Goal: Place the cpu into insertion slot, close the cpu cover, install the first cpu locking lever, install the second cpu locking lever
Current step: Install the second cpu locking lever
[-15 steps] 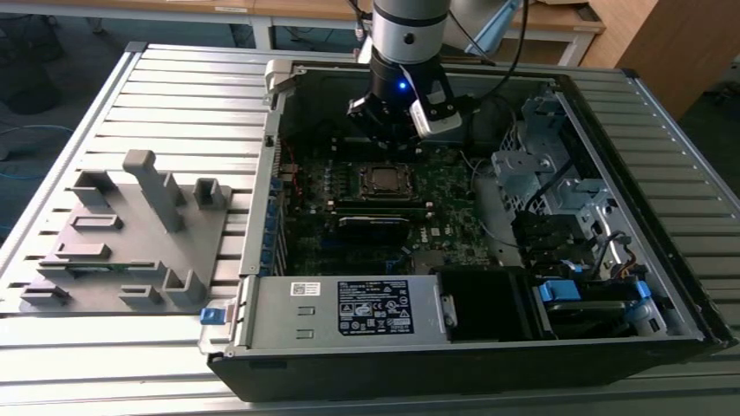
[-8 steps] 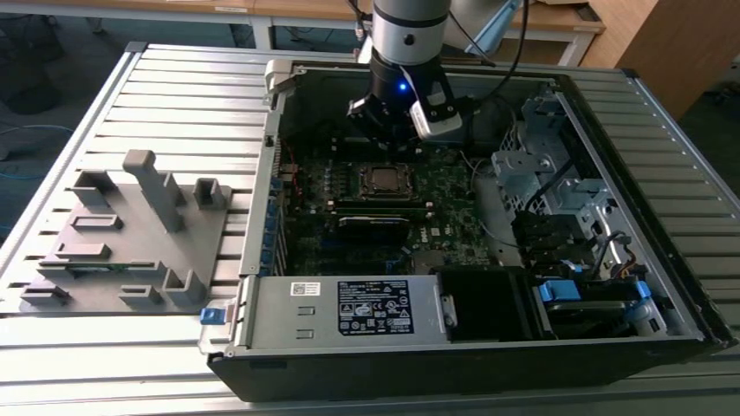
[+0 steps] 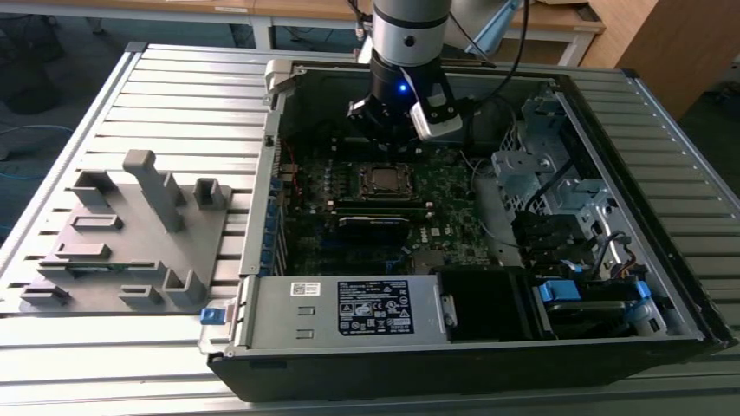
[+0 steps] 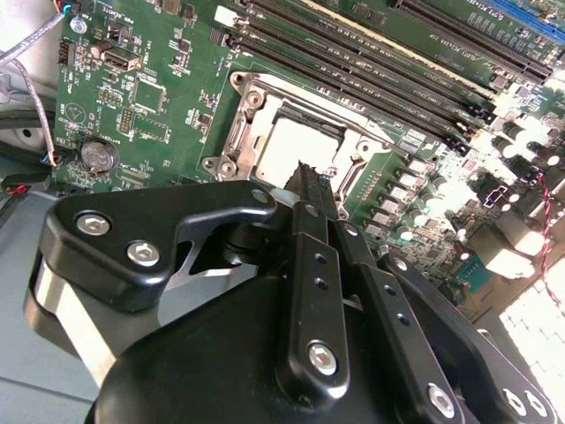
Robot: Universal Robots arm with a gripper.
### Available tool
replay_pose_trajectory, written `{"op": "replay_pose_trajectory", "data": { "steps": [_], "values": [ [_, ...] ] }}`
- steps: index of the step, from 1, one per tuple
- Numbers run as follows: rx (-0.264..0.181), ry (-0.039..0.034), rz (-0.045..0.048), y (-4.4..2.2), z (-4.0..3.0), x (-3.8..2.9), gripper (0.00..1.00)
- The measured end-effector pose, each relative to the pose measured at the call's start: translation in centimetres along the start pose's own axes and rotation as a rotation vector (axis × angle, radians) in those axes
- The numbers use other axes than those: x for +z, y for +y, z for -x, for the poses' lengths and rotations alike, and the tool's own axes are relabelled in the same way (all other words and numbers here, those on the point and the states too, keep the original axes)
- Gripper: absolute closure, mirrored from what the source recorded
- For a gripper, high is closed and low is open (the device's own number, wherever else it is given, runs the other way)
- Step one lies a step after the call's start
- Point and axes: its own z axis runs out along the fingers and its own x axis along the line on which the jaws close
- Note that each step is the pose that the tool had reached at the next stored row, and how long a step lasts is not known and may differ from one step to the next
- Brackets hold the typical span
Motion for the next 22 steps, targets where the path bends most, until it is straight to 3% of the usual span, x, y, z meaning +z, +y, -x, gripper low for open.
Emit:
{"op": "replay_pose_trajectory", "data": {
  "steps": [22],
  "values": [
    [0.0, 0.0, 0.0002, 0.02, 0.01, -0.32, 0.9]
  ]
}}
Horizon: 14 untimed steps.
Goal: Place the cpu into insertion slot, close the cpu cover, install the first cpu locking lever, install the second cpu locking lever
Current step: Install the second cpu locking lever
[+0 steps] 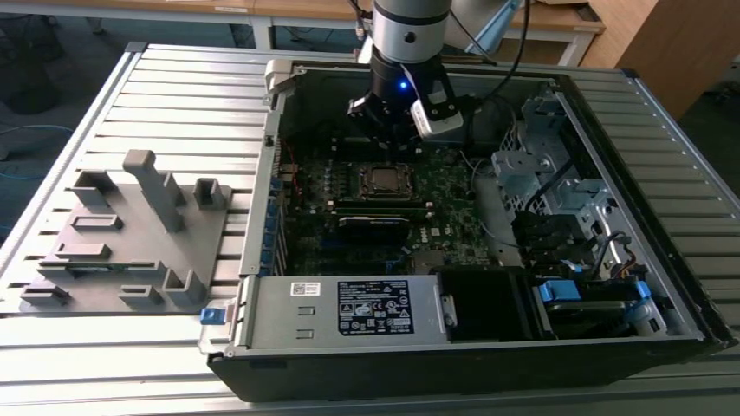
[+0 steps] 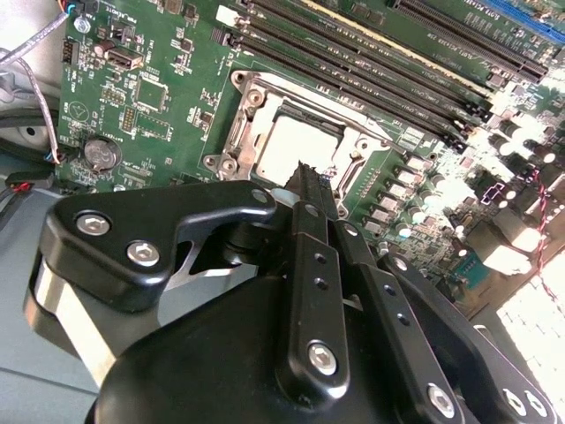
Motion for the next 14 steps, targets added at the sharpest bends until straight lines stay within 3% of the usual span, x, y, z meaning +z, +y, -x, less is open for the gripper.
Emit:
{"op": "replay_pose_trajectory", "data": {
  "steps": [7, 14],
  "values": [
    [0.0, 0.0, -0.0001, -0.29, 0.04, -0.02, 0.9],
    [0.0, 0.0, -0.0001, -1.26, 0.16, -0.04, 0.9]
  ]
}}
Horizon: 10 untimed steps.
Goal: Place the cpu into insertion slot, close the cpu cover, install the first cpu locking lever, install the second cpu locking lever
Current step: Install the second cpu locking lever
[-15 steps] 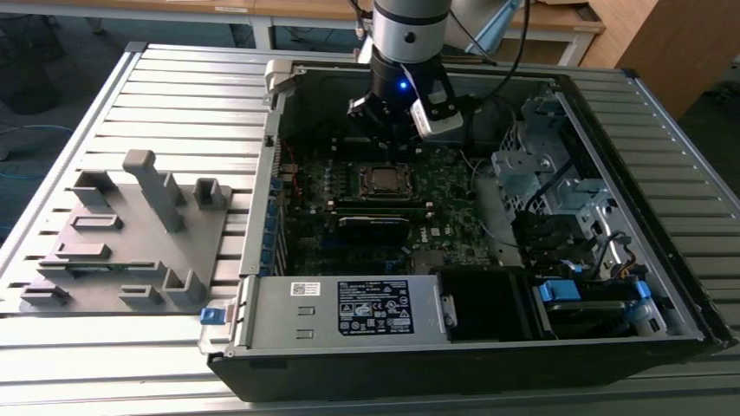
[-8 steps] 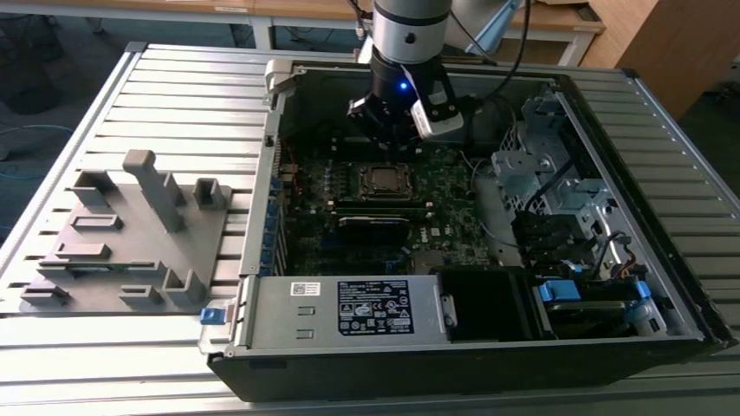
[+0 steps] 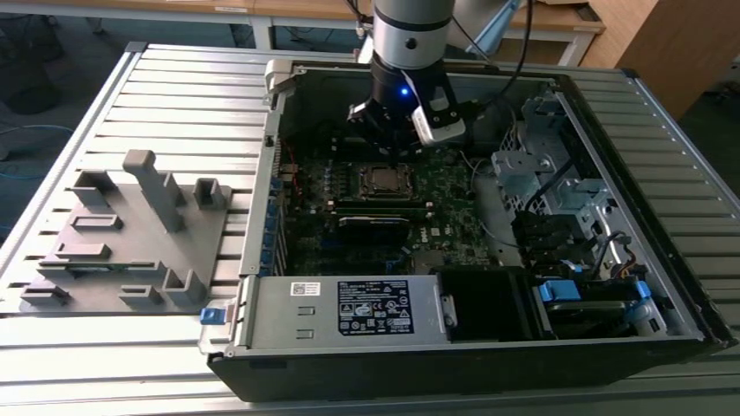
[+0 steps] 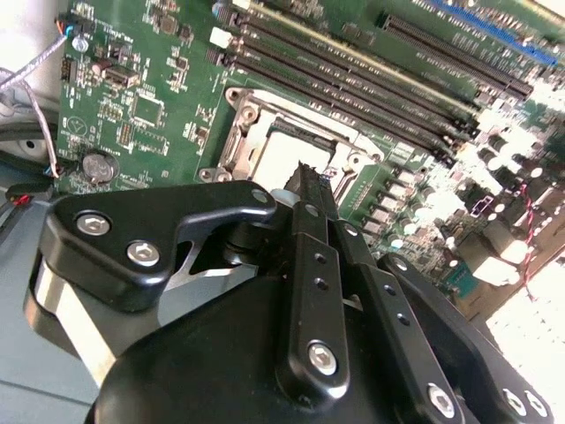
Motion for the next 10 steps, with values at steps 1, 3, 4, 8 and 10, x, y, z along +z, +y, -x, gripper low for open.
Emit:
{"op": "replay_pose_trajectory", "data": {
  "steps": [1, 3, 4, 8, 10],
  "values": [
    [0.0, 0.0, 0.0, -0.13, 0.02, 0.0, 0.9],
    [0.0, -0.0001, 0.0001, -0.3, 0.03, 0.05, 0.9],
    [0.0, 0.0, 0.0, -0.36, 0.04, 0.09, 0.9],
    [0.0, -0.0001, 0.0001, -0.47, 0.05, 0.14, 0.9],
    [0.0, 0.0, -0.0001, -0.47, 0.05, 0.15, 0.9]
  ]
}}
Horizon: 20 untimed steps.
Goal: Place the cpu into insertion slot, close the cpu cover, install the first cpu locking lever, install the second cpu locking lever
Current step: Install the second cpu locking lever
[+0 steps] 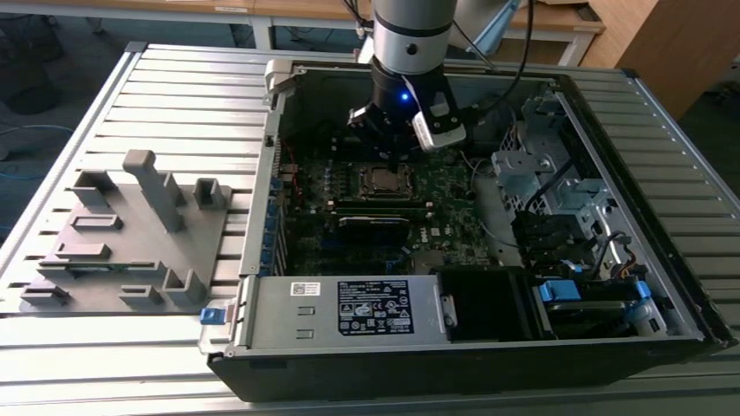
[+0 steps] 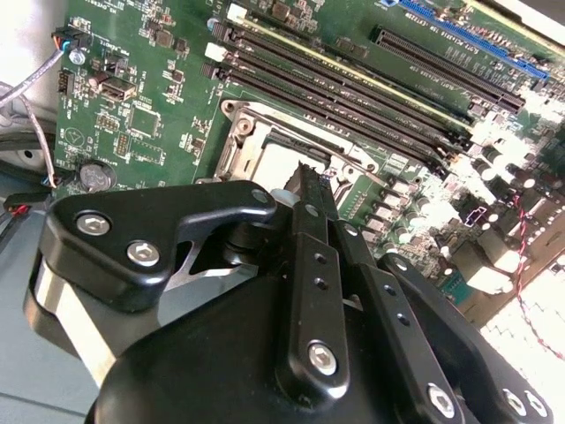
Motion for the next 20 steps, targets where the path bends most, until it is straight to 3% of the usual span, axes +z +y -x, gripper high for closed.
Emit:
{"op": "replay_pose_trajectory", "data": {
  "steps": [20],
  "values": [
    [0.0, -0.0001, 0.0002, -0.37, 0.03, 0.32, 0.9]
  ]
}}
